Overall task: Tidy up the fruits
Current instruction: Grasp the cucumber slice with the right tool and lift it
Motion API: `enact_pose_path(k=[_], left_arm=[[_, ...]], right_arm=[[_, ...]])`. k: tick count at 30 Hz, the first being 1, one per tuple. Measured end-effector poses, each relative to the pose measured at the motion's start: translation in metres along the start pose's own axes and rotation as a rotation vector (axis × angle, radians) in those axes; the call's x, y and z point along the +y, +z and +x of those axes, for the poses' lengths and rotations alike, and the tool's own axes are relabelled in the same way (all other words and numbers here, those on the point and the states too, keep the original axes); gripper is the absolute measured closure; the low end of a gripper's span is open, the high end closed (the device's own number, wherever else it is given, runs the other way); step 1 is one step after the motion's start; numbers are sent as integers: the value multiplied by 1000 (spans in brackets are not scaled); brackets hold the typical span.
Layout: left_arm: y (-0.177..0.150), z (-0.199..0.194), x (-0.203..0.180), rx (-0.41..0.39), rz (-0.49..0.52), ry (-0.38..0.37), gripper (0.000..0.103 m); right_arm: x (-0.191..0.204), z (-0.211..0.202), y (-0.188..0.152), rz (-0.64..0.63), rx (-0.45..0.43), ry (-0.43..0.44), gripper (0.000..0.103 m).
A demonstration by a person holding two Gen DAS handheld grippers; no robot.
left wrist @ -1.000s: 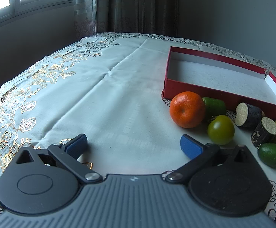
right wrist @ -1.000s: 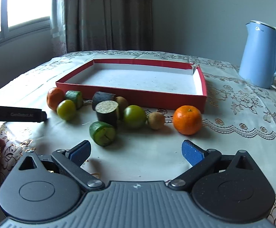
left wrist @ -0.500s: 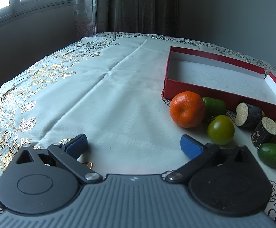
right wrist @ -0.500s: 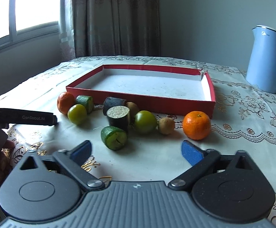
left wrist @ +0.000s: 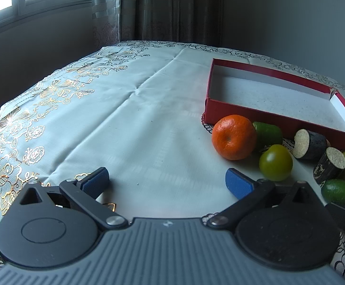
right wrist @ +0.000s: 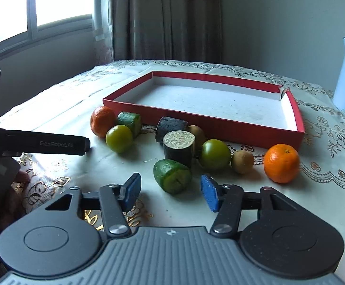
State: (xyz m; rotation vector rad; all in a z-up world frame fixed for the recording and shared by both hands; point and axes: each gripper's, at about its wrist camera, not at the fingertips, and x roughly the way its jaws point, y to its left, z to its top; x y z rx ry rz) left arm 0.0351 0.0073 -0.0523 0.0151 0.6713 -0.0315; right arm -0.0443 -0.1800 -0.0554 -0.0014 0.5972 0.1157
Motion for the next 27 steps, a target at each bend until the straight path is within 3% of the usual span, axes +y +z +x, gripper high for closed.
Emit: enact_pose_path(k=[4,7,9,19,24,27], left_arm=[[0,0,0,0,0,0,0],[0,0,0,0,-1,0,0],[0,0,0,0,-1,-1,0],[0,0,-1,1,0,-1,0],[0,0,-1,2,2,0,0],[0,0,-1,1,1,-1,0]], right_arm=[[2,7,4,-16,10,-11,49],[2,10,5,-22,14,1,63],[3,12,6,-33,15,-10,66],[-4,-4,11,18,-34,34,67],[-20,-21,43,15,-129,-9,67],[-47,-8,69,56,-124,-44,67]])
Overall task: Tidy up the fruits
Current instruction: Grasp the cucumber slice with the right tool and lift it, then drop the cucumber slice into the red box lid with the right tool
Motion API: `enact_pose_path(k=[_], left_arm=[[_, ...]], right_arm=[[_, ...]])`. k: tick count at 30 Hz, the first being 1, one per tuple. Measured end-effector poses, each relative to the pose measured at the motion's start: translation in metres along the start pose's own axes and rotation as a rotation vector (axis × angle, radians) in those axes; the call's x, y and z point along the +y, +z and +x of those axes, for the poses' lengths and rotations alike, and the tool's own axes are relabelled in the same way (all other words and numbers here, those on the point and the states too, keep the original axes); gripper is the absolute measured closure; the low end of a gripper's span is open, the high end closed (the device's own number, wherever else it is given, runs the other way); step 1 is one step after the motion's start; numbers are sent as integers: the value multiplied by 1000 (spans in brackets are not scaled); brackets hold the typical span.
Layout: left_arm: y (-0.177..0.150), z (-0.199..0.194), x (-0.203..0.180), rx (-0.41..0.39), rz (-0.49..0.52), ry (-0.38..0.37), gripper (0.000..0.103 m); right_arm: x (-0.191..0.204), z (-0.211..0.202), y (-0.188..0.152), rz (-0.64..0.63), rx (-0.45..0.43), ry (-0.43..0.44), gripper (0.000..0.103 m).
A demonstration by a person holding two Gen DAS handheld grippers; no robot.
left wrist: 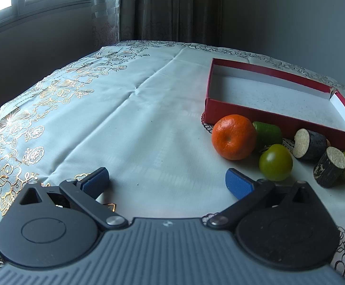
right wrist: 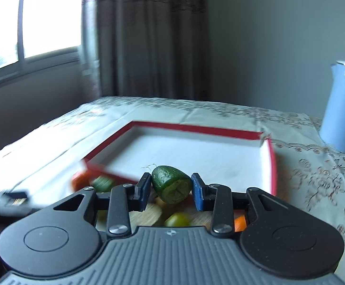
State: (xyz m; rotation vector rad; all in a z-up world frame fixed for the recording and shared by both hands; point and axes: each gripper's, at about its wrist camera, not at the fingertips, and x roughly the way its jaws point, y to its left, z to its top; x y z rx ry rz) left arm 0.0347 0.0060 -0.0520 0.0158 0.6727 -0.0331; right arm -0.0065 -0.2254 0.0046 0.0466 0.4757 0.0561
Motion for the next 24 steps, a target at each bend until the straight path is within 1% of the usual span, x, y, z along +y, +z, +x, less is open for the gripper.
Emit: enact_pose_path(k=[3,4,6,9,15,17,18,19,21,23,24], left_arm=[[0,0,1,0,0,1,0],[0,0,0,0,0,1,0],[0,0,0,0,0,1,0],[0,0,1,1,2,2,0],[0,0,1,1,3,2,0],[0,0,1,1,3,2,0],[0,0,1,1,3,2,0],[0,0,1,1,3,2,0],[0,0,1,1,2,1,0],[0,0,0,1,3,2,0],[0,0,1,0,2,1,0]], right_arm=[[-25,29,13,7,28,-91,67],[-33,39,14,17,47,-109,67],[-49,57,15,52,87,-122,67],[-63,75,9,59,124,-163,67],[-68,92,-5,51,186,-195,65],[-65,91,-6,36,171,-200,63],[-64,88,-5,34,159,-212,58],[-63,81,-4,34,133,-220,57],[-57,57,-2,23,68,-203,56],[-48,29,-6,-1,20,-154,44],[-42,14,-11,-14,-4,-120,30]])
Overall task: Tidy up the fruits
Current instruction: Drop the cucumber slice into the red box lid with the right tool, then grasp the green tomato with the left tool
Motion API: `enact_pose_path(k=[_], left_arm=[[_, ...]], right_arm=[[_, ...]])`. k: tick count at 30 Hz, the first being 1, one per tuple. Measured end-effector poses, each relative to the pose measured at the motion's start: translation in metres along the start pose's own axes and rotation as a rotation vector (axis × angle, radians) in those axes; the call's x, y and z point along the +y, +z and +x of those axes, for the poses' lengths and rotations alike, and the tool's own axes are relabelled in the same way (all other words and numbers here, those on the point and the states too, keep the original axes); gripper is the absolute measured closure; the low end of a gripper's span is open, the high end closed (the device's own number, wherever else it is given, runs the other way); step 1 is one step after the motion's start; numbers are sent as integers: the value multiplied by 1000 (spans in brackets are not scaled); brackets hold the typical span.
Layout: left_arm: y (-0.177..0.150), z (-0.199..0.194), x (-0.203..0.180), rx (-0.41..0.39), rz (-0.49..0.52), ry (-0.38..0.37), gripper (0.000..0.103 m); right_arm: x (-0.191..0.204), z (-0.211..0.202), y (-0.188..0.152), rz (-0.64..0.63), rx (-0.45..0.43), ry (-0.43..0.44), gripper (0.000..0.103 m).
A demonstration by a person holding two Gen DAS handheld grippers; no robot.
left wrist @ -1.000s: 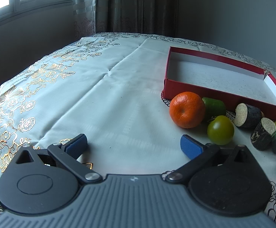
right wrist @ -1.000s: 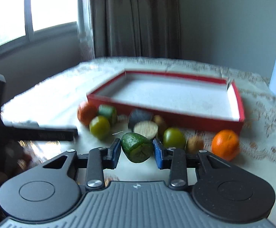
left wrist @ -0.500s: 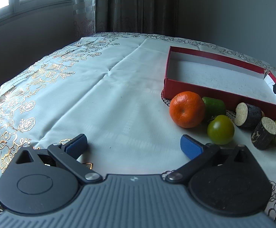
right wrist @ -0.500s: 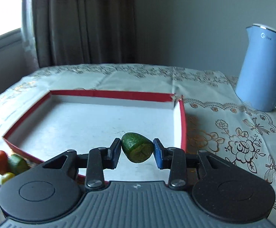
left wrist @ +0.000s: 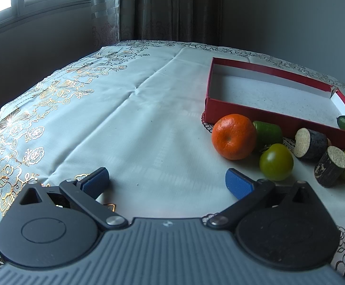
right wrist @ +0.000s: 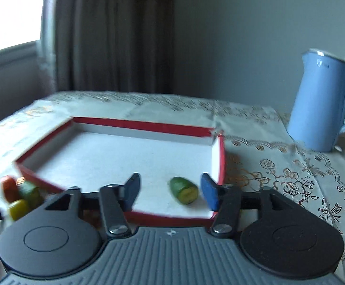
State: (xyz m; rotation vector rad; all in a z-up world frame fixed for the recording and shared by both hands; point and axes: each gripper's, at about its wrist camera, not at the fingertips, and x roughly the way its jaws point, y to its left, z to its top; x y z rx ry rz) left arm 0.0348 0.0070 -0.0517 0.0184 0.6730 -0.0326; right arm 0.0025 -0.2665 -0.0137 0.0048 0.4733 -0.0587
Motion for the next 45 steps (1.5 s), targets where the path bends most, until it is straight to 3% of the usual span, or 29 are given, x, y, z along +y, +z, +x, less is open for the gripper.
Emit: enact_pose_path(k=[1,4,8,14,19,22,32,36,38,40,45], left_arm=[[0,0,0,-2,-2,-1,0],[-2,-4,4,-28,-16,-33,0],[-5,-17,8,-96,-16,-112,0],[-9,-30,-1,-145,35,-159,0],[-11,-41,-12,-203,41,-288,0],[-6,-40,-24,-180,36,-322,0],[-7,-28,-68,-158,176,-273,0],[-5,-26,-69,-156,174,-236,0],[-3,-21,-68,-134,171,-215,4],[-3,-17,-68,-106,168,-213,22],[-1,-14,-66,-99,161,-190,32]], right_arm=[[3,-15,-6,-12,-25,32,21],[12,-52,-29,-63,-68,90,21],[17,-68,-57,-66,-13,130,21],[26,-65,-77,-145,39,55,21],[25,-56,-79,-140,98,24,12],[22,-53,-80,-121,115,30,11],[-9,-44,-79,69,167,98,9],[-13,-46,-79,96,159,119,8],[-15,-46,-79,107,157,129,7],[-18,-46,-79,123,153,146,5],[-23,-47,-79,154,147,170,4]])
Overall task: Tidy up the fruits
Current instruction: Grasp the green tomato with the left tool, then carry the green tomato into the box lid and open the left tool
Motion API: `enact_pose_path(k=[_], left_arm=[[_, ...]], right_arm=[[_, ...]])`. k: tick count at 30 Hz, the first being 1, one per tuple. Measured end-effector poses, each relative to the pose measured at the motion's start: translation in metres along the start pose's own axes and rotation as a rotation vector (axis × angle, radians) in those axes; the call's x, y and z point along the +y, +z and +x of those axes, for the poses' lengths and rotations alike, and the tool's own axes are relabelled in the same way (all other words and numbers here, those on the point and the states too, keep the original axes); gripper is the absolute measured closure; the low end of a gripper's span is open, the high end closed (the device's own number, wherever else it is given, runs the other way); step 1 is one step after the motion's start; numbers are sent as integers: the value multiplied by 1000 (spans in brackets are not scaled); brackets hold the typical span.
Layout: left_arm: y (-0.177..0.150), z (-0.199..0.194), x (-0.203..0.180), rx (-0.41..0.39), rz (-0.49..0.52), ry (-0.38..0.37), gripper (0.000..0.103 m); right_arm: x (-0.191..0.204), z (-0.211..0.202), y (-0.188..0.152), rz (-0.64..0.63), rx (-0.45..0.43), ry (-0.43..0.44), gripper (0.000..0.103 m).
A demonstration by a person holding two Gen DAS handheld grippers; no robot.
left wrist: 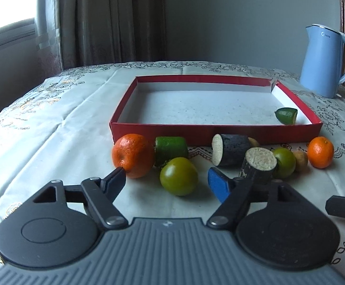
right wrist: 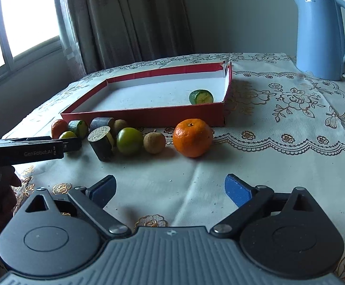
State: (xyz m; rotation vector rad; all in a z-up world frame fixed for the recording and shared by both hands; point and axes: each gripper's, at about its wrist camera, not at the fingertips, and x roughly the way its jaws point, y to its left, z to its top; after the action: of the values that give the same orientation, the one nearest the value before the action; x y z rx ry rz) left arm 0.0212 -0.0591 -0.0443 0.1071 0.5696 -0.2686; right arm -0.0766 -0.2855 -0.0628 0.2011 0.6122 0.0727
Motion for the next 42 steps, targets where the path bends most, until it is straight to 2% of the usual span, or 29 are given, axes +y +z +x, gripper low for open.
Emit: enact_pose_path(k=[5,7,9,18,25,29,34,42], left_arm=[[1,0,-6,-7,30,16,41],[2,0,-9,0,30,-4,56],[2,3,-7,32,8,-49,67],[1,8,-6,41,-8,-56,67],[1,6,-8,37,-1,-27,71],[0,6,-11,36,5,-16,71],[0,6,-12,35,2,-14,71],[0,4,-11,34,-6,-12,72]], right_arm=[[-2,-1,0,9,-3,8,4],[-2,-1,0,12,-4,10,4],[-2,0,0,13,-4,12,3],[-4,0,1,21,-4,22,2],[-3,1,0,15,-3,16,2],[6,5,1,-32,18,-24,2],[25,14,-1,-126,61,-143,0],[27,14,-2,-126,64,-162,0]])
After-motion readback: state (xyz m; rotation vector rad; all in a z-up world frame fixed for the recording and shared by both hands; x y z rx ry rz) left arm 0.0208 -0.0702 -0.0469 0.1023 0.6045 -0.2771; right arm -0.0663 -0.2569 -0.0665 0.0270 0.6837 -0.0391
